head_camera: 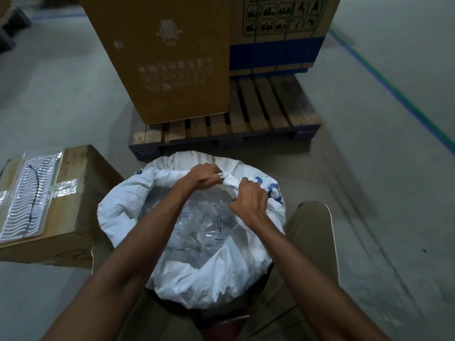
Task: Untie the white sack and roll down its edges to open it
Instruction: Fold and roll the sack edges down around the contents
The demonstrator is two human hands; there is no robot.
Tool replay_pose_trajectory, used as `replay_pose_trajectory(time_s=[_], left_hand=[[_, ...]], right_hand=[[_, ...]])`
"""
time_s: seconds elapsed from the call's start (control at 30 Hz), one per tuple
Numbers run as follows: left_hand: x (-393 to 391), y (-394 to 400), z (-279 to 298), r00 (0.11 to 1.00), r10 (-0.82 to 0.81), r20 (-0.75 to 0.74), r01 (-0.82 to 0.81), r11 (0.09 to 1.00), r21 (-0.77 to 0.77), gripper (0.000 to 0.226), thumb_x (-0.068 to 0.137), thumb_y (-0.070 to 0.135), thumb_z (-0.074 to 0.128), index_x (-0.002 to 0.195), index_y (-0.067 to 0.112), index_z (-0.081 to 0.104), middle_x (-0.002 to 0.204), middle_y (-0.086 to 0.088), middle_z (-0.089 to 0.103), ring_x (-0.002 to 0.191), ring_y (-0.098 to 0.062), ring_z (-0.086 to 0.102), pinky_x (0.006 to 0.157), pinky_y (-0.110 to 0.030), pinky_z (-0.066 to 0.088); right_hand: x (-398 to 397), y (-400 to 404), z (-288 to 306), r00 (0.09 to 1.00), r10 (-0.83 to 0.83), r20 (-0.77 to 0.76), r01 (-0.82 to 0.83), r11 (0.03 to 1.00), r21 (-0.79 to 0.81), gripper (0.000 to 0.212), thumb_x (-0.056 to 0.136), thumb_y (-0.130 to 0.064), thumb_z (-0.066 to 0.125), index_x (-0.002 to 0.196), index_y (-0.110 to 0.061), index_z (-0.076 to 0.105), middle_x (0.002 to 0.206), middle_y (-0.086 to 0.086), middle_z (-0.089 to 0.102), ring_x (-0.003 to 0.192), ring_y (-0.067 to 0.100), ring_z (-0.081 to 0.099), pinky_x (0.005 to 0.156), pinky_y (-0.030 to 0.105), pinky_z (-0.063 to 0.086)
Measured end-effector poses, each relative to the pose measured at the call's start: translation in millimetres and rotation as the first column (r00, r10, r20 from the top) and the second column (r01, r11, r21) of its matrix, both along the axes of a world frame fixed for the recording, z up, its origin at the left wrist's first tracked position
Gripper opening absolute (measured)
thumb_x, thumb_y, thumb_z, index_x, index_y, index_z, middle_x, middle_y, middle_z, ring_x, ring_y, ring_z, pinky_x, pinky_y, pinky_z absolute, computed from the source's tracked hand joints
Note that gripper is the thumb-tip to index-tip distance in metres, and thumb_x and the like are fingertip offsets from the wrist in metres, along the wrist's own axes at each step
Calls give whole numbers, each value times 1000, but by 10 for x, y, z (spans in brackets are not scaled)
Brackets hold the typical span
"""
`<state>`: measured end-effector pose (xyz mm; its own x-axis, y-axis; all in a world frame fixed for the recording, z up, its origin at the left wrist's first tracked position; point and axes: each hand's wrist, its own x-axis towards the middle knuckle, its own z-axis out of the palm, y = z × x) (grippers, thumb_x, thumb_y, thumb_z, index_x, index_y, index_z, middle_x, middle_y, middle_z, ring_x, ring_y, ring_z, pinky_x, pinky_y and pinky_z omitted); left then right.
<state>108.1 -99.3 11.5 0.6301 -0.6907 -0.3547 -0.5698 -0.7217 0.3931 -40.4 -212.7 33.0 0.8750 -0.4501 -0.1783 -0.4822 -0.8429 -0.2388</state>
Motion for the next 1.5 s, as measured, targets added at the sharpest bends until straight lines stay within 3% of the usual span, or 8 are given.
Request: replay_pose_trajectory(time_s=[0.23,0.5,0.67,0.77,0.87,1.1,1.37,1.5], left_hand=[[-178,147,-76,966,-213,146,245,935,-256,38,98,45,55,124,18,58,121,-4,63,104,-18,57,91,-37,45],[-156,-103,27,962,269,56,-243,927,-285,46,92,47,55,112,10,74,109,-7,70,99,-30,64,86,-41,49],[-219,49,-13,999,-47,3,46,958,-283,66,87,67,38,127,18,60,126,-10,62,114,-26,54,99,-45,39],[-279,99,-58,985,-146,98,170,930,-327,59,101,60,36,148,26,46,148,-4,50,133,-18,43,113,-41,27],[-332,-55,-1,981,-121,154,165,935,-314,41,102,46,35,110,17,63,105,-3,64,97,-16,53,110,-50,35],[-236,-369,157,950,298,95,-252,908,-336,53,86,53,50,101,11,79,107,-7,77,89,-25,69,83,-41,56],[-362,-254,71,963,-222,155,265,890,-372,52,105,52,34,150,26,43,152,-2,46,136,-14,41,114,-37,26],[-469,-385,21,964,-188,191,248,895,-370,31,103,49,41,110,24,58,109,0,62,95,-9,45,97,-39,39]], right_hand=[[201,-246,168,979,-62,-196,184,693,697,42,66,-13,90,95,-11,61,94,7,68,77,17,62,64,28,51],[-68,-40,-68,996,-94,-1,94,996,-9,91,67,-52,82,138,-9,45,136,14,54,124,33,53,97,46,47],[-70,-104,-35,975,-194,-111,222,894,390,27,74,-18,75,97,-13,61,94,6,67,85,26,66,64,29,51],[9,-267,82,976,-174,-130,216,722,657,40,67,-3,78,103,-11,62,92,7,68,82,21,67,63,29,55],[25,-393,142,971,-158,-178,236,546,804,45,63,-5,87,102,-13,65,93,5,70,87,22,66,74,36,57],[-275,-182,64,967,-246,-62,254,945,206,91,71,-46,81,144,-9,40,143,15,51,133,37,50,106,47,44],[-230,-453,15,892,-397,-216,371,369,852,70,48,-2,78,116,-6,64,104,14,73,93,31,69,92,49,59],[-302,-634,-76,917,-303,-261,330,208,921,72,54,-11,86,123,-6,67,114,19,74,111,44,67,105,57,50]])
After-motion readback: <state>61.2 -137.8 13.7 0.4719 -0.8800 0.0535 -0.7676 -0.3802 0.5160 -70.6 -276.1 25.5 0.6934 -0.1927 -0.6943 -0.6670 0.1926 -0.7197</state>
